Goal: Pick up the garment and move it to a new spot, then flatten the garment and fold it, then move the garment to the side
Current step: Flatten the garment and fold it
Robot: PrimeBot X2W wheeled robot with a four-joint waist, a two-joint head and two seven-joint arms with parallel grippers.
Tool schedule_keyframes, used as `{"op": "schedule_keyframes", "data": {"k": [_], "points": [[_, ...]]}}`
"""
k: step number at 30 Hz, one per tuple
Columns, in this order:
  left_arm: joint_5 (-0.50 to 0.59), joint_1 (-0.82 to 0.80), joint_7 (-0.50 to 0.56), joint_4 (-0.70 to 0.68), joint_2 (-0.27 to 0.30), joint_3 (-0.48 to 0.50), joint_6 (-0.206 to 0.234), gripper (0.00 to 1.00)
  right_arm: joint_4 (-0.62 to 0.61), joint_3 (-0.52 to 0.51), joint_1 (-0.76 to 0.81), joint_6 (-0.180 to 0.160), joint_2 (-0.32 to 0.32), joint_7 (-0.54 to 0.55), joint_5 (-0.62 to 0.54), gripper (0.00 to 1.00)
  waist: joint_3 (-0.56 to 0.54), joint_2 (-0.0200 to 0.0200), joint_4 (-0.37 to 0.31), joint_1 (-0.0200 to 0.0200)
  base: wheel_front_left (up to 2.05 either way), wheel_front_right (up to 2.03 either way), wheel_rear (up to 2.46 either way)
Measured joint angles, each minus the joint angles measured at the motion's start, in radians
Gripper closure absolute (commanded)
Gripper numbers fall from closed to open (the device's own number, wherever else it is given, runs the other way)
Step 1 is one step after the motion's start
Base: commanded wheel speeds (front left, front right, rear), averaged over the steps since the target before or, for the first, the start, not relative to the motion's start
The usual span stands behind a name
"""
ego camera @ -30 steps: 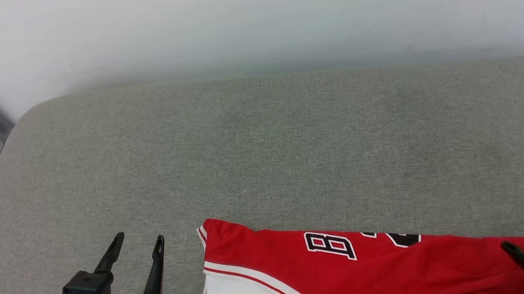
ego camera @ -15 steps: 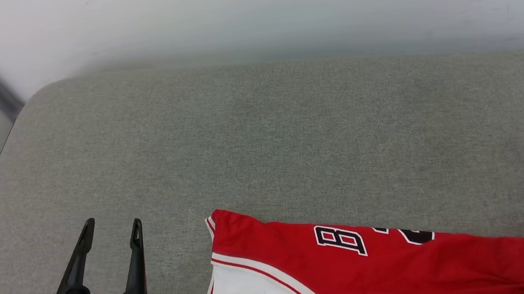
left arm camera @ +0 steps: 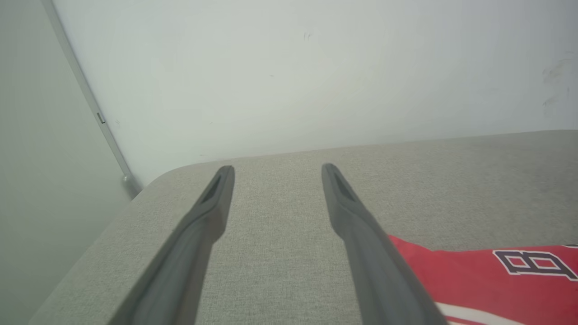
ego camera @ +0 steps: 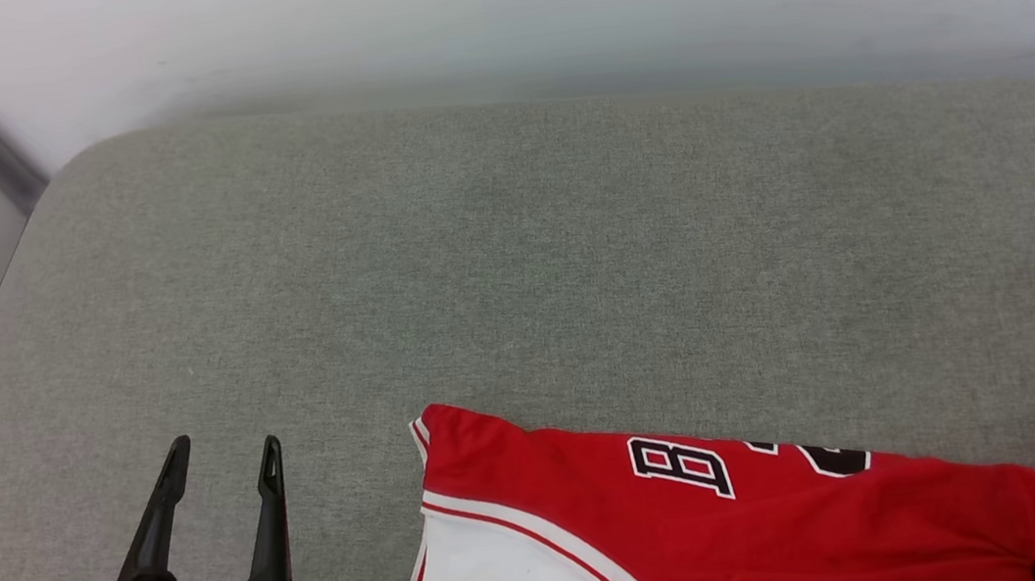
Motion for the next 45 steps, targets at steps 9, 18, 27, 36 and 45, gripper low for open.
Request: {"op": "schedule_keyframes", "data": {"k": [9, 18, 27, 36, 45], "points": [[0.044, -0.008, 0.000, 0.028, -0.057, 0.047, -0.057, 0.00, 0.016, 0.131, -0.017, -0.007, -0.020, -0.060, 0.056, 0.76, -0.005, 0.0000, 0.001, 0.0000, 0.00, 0.00, 0.00], [0.063, -0.006, 0.000, 0.035, -0.083, 0.077, -0.081, 0.00, 0.047, 0.145, -0.027, 0.005, -0.026, -0.139, 0.036, 1.00, -0.023, 0.0000, -0.009, 0.0000, 0.00, 0.00, 0.00], [0.077, -0.004, 0.000, 0.039, -0.093, 0.087, -0.090, 0.00, 0.099, -0.009, -0.058, 0.004, -0.083, -0.185, -0.026, 1.00, -0.030, 0.0000, -0.021, 0.0001, 0.00, 0.00, 0.00], [0.078, 0.013, 0.000, 0.046, -0.100, 0.090, -0.093, 0.00, 0.066, -0.070, -0.053, 0.004, -0.081, -0.169, -0.068, 1.00, -0.066, 0.0000, -0.032, 0.0001, 0.00, 0.00, 0.00], [0.071, 0.037, 0.000, 0.049, -0.121, 0.085, -0.093, 0.00, -0.151, 0.064, 0.032, 0.003, 0.004, -0.058, -0.031, 1.00, -0.121, 0.0000, -0.034, 0.0001, 0.00, 0.00, 0.00]]}}
